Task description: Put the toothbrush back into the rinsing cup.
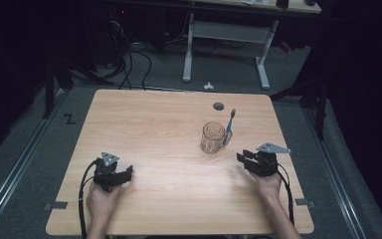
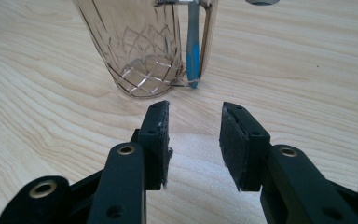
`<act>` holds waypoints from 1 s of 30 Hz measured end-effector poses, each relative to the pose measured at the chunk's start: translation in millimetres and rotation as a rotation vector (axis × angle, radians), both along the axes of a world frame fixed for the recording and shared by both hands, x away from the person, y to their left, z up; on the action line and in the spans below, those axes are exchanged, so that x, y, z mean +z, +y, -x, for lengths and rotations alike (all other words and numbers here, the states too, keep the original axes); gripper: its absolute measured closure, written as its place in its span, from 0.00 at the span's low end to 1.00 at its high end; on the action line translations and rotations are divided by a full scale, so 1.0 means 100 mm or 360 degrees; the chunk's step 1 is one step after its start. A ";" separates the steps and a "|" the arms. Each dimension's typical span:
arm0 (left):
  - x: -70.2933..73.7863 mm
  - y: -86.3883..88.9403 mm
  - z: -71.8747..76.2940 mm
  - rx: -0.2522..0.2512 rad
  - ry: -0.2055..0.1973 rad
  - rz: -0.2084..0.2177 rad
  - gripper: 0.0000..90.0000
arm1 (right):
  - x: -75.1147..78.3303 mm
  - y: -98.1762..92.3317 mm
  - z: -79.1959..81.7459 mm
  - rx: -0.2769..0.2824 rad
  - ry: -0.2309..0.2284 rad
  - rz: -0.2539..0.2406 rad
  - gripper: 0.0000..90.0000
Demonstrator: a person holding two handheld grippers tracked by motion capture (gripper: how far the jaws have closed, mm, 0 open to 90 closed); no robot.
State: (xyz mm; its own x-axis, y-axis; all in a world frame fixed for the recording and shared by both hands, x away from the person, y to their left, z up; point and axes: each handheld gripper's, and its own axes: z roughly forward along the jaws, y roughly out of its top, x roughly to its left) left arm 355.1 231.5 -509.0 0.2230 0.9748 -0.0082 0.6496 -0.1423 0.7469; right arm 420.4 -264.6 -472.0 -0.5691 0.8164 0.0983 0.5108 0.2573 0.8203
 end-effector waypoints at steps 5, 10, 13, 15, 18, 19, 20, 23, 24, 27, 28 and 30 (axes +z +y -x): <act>0.00 0.00 0.00 0.0000 0.0000 0.0000 0.31 | -0.05 0.02 -0.03 -0.0007 0.0018 0.0025 0.70; 0.00 0.00 0.00 0.0000 0.0000 0.0000 0.31 | -0.09 0.04 -0.05 -0.0017 0.0041 0.0048 0.69; 0.00 0.00 0.00 0.0000 0.0000 0.0000 0.31 | -0.10 0.05 -0.06 -0.0020 0.0034 0.0065 0.69; 0.00 0.00 0.00 0.0000 0.0000 0.0000 0.31 | -0.11 0.06 -0.07 -0.0018 0.0022 0.0090 0.69; 0.00 0.00 0.00 0.0000 0.0000 0.0000 0.31 | -0.14 0.06 -0.08 -0.0025 0.0020 0.0121 0.69; 0.00 0.00 0.00 0.0000 0.0000 0.0000 0.31 | -0.15 0.06 -0.09 -0.0030 0.0016 0.0132 0.69; 0.00 0.00 0.00 0.0000 0.0000 0.0000 0.31 | -0.16 0.06 -0.09 -0.0035 0.0021 0.0141 0.69; 0.00 0.00 0.00 0.0000 0.0000 0.0000 0.31 | -0.18 0.06 -0.11 -0.0049 0.0030 0.0161 0.69; 0.00 0.00 0.00 0.0000 0.0000 0.0000 0.31 | -0.19 0.06 -0.11 -0.0047 0.0024 0.0173 0.68; 0.00 0.00 0.00 0.0000 0.0000 0.0000 0.31 | -0.21 0.06 -0.12 -0.0053 0.0027 0.0198 0.68; 0.00 0.00 0.00 0.0000 0.0000 0.0001 0.31 | -0.21 0.07 -0.13 -0.0056 0.0027 0.0206 0.68; 0.00 0.00 0.00 0.0000 0.0000 0.0001 0.31 | -0.23 0.06 -0.13 -0.0063 0.0035 0.0218 0.67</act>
State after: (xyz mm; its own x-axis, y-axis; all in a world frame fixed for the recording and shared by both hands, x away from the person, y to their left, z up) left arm 355.1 231.5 -509.0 0.2230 0.9748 -0.0086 0.6496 -0.1420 0.7469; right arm 433.7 -258.2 -494.6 -0.5349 0.8449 -0.0034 0.5401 0.3450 0.7676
